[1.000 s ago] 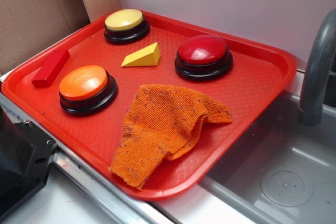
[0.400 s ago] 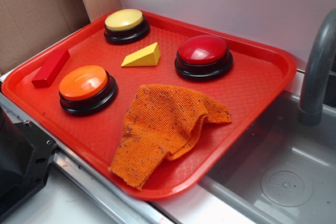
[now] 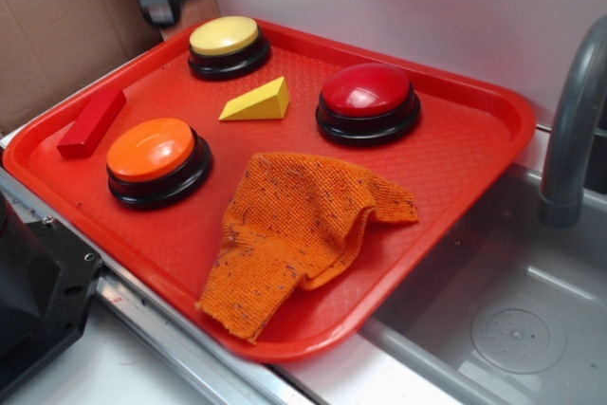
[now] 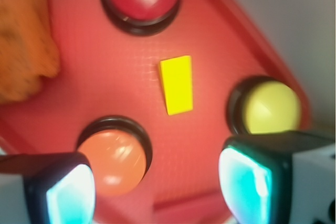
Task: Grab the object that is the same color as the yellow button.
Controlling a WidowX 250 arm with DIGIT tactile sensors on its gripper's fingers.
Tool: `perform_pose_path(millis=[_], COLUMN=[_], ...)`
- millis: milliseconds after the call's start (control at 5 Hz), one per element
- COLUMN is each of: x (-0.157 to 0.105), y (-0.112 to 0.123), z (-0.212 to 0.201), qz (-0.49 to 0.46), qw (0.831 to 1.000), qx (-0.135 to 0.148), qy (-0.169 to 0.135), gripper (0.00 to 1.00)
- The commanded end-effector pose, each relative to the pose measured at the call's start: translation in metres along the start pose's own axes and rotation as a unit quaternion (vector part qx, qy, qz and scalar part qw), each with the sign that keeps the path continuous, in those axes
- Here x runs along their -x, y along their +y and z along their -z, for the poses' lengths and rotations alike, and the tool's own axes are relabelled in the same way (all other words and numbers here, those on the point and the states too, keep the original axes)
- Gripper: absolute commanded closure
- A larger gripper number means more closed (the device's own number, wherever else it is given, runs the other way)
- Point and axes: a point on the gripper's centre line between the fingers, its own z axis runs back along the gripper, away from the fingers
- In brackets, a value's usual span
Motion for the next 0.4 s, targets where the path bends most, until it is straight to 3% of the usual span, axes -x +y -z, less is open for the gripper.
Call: perform_pose_path(millis=[0, 200], x=[-0.017, -0.022], y=[0.026, 0.038], z=[0.033, 0.043], qz=[0.020, 0.006], qw=[0.999, 0.999], qx=[-0.034, -0.034], qy=[0.006, -0.005], gripper=[0.00, 0.00])
